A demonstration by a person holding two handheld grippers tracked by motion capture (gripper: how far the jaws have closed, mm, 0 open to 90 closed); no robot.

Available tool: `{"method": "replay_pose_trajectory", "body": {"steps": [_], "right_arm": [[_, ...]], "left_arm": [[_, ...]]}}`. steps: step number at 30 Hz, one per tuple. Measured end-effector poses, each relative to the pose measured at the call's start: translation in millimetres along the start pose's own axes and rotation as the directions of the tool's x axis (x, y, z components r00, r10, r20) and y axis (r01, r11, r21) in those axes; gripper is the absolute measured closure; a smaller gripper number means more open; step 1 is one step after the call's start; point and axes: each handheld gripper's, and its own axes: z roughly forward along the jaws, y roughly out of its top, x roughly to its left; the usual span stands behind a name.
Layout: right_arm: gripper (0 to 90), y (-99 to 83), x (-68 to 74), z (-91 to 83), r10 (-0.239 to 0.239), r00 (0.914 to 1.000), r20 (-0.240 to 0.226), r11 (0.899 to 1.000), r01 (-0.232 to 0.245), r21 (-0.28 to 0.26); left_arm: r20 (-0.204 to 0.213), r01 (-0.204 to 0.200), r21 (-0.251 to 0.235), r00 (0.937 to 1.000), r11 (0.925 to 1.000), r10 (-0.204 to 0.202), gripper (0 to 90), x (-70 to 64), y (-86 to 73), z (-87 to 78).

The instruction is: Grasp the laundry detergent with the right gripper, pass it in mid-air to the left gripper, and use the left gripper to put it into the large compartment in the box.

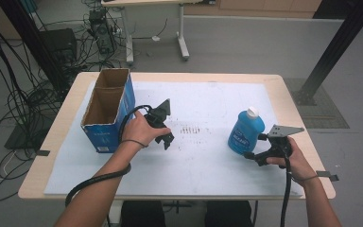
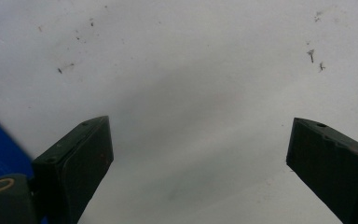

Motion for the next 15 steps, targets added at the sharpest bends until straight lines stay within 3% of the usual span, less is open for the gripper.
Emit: {"method": "replay_pose_trajectory", "body": {"steps": [15], "right_arm": [[4.4, -2.0, -0.8, 10.8, 0.001, 1.0000, -0.002, 1.000, -0.001, -0.026]], "left_arm": [[0.000, 0.002, -0.002, 1.0000, 1.0000, -0.002, 7.7, 3.1, -1.4, -2.1]]}}
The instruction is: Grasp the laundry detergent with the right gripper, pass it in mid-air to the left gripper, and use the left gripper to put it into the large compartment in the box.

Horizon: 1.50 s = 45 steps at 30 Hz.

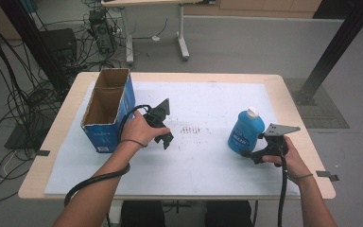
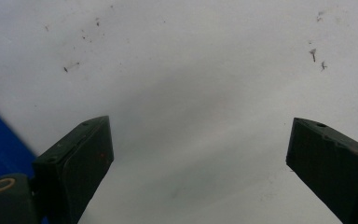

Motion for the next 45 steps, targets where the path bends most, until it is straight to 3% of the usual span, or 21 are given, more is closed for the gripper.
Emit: {"method": "replay_pose_trajectory", "body": {"steps": [20, 45], "right_arm": [[5.7, -3.9, -1.8, 7.5, 0.007, 1.0000, 0.000, 1.000, -0.007, -0.030], [20.9, -13.9, -0.3, 7.6, 0.003, 1.0000, 0.008, 0.997, -0.002, -0.081]], "left_arm": [[0.002, -0.008, 0.006, 1.0000, 1.0000, 0.008, 7.8, 0.7, 3.3, 3.3], [0.000, -0.003, 0.008, 1.0000, 1.0000, 0.003, 7.8, -1.8, 3.2, 4.2]]}}
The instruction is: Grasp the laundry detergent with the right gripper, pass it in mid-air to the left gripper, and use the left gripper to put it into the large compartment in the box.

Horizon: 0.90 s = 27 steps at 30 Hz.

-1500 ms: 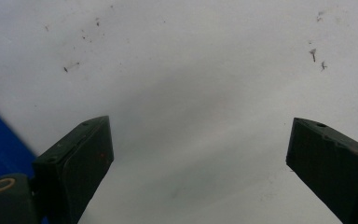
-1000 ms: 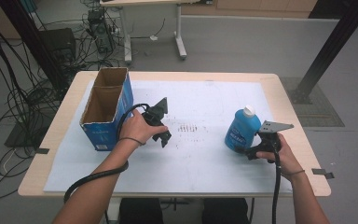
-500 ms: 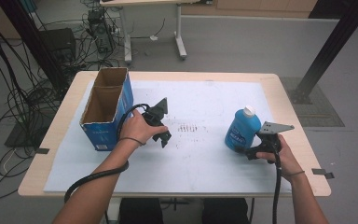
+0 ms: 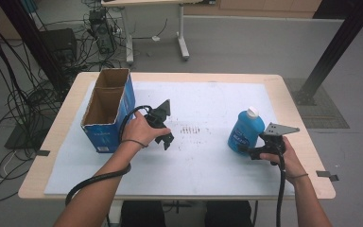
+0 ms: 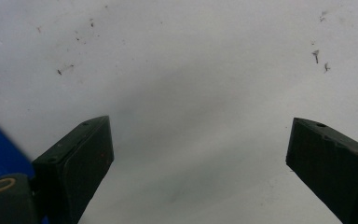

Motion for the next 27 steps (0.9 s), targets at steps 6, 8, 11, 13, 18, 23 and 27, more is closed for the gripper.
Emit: {"method": "replay_pose_trajectory", "body": {"steps": [6, 8, 11, 13, 18, 23, 27], "right_arm": [[21.5, 0.0, 1.2, 1.9, -0.006, 1.0000, 0.003, 1.000, 0.006, -0.003], [21.8, 0.0, 1.6, 2.0, -0.006, 1.0000, 0.005, 1.000, 0.006, -0.005], [22.3, 0.1, 2.3, 2.6, -0.007, 0.9999, 0.008, 1.000, 0.007, -0.007], [22.7, 0.0, 2.4, 3.0, -0.008, 0.9999, 0.008, 1.000, 0.009, -0.008], [25.6, -2.4, 3.0, 4.2, 0.002, 1.0000, 0.004, 1.000, -0.002, -0.018], [27.5, -4.5, 3.3, 5.5, 0.007, 1.0000, 0.003, 1.000, -0.007, -0.024], [29.7, -4.8, 3.6, 5.0, 0.007, 0.9999, 0.007, 1.000, -0.007, -0.026]], "left_arm": [[-0.002, -0.002, -0.001, 1.0000, 1.0000, 0.002, 7.8, 0.6, -0.5, -2.0], [-0.003, -0.001, -0.003, 1.0000, 1.0000, 0.001, 7.8, 0.8, -1.3, -1.9], [-0.002, 0.003, -0.004, 1.0000, 1.0000, -0.003, 7.8, 1.0, -1.9, -0.8], [0.000, -0.001, 0.001, 1.0000, 1.0000, 0.001, 7.8, 1.8, -1.3, -0.6], [0.002, -0.001, -0.001, 1.0000, 1.0000, 0.001, 7.8, 0.8, -1.5, -0.4], [0.005, -0.004, -0.003, 1.0000, 1.0000, 0.004, 7.8, 0.7, -1.2, -0.8], [0.003, -0.005, -0.005, 1.0000, 1.0000, 0.005, 7.8, 1.0, -1.6, -1.1]]}}
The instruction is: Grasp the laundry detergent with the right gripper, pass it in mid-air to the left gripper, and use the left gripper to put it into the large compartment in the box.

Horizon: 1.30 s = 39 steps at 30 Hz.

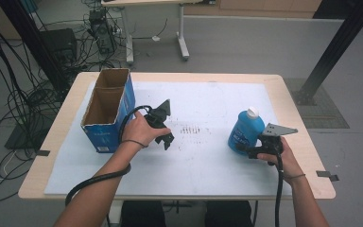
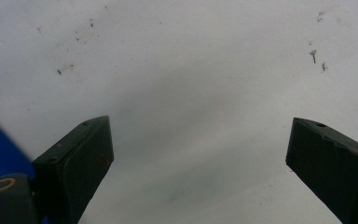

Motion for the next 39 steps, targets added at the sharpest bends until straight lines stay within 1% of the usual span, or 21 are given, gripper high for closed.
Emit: {"method": "replay_pose_trajectory", "body": {"steps": [7, 10, 11, 14, 25, 39], "right_arm": [[33.8, -2.9, 1.8, -0.6, 0.005, 0.9999, 0.014, 1.000, -0.005, -0.013], [35.9, -3.3, 3.1, -0.5, -0.002, 0.9998, 0.021, 1.000, 0.002, -0.015], [38.5, -3.3, 4.5, -0.7, -0.011, 0.9995, 0.030, 1.000, 0.011, -0.015], [39.1, -3.6, 5.9, -0.8, -0.020, 0.9992, 0.036, 1.000, 0.020, -0.015], [39.7, -3.5, 8.7, -0.9, -0.032, 0.9984, 0.047, 0.999, 0.033, -0.015], [39.9, -3.5, 9.3, -0.8, -0.034, 0.9982, 0.049, 0.999, 0.034, -0.015]], "left_arm": [[0.004, 0.007, 0.003, 1.0000, 1.0000, -0.007, 7.7, 0.7, -0.3, 1.7], [0.002, 0.006, 0.002, 1.0000, 1.0000, -0.006, 7.8, 0.7, -0.6, 1.1], [0.000, 0.007, 0.003, 1.0000, 1.0000, -0.007, 7.8, 0.4, -0.4, 0.5], [0.001, 0.008, -0.004, 1.0000, 1.0000, -0.008, 7.7, 0.8, -1.4, -0.6], [-0.001, 0.008, -0.004, 1.0000, 1.0000, -0.008, 7.8, 0.3, -1.9, -0.6], [0.000, 0.004, -0.004, 1.0000, 1.0000, -0.004, 7.9, -0.8, -1.4, 0.4]]}}
